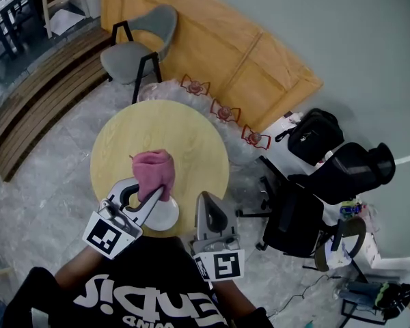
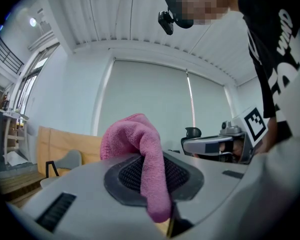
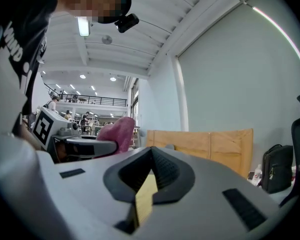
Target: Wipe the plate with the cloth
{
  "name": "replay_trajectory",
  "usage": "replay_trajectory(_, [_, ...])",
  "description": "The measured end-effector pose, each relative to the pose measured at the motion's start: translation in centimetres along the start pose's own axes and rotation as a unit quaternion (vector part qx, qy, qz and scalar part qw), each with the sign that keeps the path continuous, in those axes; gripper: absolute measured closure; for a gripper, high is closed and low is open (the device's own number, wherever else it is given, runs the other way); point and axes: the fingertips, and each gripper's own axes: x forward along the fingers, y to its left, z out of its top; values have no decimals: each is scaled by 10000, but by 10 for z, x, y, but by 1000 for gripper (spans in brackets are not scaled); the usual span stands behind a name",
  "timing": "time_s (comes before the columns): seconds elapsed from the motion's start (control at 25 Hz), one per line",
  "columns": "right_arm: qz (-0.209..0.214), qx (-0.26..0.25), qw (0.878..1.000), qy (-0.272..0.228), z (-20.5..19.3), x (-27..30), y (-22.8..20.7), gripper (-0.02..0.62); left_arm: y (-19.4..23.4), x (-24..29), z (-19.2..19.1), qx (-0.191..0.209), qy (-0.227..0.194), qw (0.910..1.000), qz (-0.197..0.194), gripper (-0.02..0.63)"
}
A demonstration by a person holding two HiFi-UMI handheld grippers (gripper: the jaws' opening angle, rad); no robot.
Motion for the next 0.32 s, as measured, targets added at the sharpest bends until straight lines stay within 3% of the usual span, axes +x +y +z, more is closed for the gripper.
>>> replay_trajectory(0.32, [264, -77, 9996, -7, 3, 16, -8, 574, 9, 14, 2, 39, 73, 10000, -8, 543])
